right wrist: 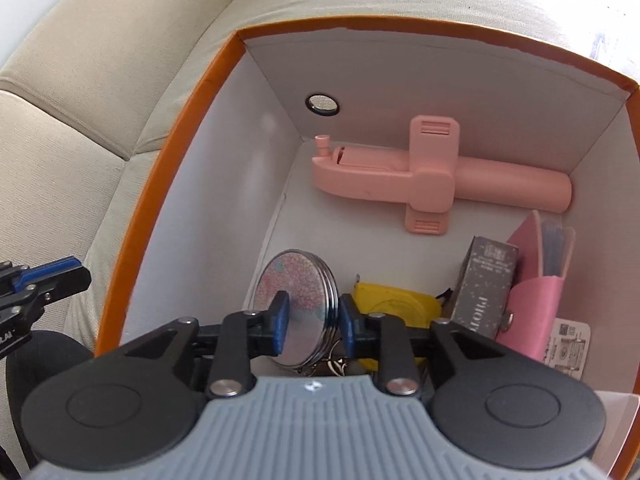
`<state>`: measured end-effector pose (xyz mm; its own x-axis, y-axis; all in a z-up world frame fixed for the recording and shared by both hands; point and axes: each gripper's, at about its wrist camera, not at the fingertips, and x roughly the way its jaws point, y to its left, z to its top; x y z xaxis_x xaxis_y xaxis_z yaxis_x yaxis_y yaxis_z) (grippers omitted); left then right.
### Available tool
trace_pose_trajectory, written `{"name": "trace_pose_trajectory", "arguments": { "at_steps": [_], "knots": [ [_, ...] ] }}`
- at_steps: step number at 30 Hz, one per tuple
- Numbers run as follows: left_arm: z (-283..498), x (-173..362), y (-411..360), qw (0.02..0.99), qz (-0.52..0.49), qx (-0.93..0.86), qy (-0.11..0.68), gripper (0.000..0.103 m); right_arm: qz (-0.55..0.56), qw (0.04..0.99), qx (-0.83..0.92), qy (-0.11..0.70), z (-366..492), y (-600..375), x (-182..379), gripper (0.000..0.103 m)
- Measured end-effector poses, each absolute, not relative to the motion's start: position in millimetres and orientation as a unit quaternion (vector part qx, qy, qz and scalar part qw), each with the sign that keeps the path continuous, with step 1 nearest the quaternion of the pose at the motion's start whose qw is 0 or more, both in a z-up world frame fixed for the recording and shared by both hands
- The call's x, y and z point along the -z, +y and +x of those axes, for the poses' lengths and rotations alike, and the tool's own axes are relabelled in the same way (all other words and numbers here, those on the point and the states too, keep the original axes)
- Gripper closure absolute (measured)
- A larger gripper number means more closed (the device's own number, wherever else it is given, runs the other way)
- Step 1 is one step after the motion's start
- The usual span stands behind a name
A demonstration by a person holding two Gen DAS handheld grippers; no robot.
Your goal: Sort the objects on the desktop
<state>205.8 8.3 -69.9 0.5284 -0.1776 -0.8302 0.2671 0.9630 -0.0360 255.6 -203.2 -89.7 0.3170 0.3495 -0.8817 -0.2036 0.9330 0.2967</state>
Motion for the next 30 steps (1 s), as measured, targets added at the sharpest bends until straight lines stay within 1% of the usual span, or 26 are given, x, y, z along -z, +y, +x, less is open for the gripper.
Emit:
{"name": "trace_pose_trajectory", "arguments": {
  "at_steps": [3,7,12,20,23,24,28,30],
  "knots": [
    [201,66,10,0.875,0.046,0.122,0.466,0.085,0.025,0.814,-0.169,0.555,252,-190,89,0.07],
    [192,59,10,0.878,0.047,0.119,0.462,0.083,-0.033,0.822,-0.167,0.544,245,-174,87,0.072],
    [182,49,8,0.881,0.044,0.116,0.456,0.081,-0.065,0.836,-0.157,0.522,236,-169,71,0.067],
    [163,24,-9,0.896,0.011,0.151,0.417,0.081,-0.075,0.866,-0.153,0.471,217,-174,34,0.065],
    [155,15,-19,0.903,0.006,0.159,0.398,0.078,-0.073,0.883,-0.147,0.439,198,-182,16,0.061],
    [152,14,-23,0.906,0.005,0.16,0.392,0.077,-0.073,0.888,-0.145,0.429,191,-184,9,0.06],
    [146,16,-39,0.908,0.006,0.154,0.39,0.077,-0.067,0.903,-0.139,0.4,168,-191,-6,0.06],
    [143,17,-47,0.91,0.006,0.152,0.386,0.077,-0.063,0.911,-0.131,0.386,157,-195,-13,0.057]
  ]
}}
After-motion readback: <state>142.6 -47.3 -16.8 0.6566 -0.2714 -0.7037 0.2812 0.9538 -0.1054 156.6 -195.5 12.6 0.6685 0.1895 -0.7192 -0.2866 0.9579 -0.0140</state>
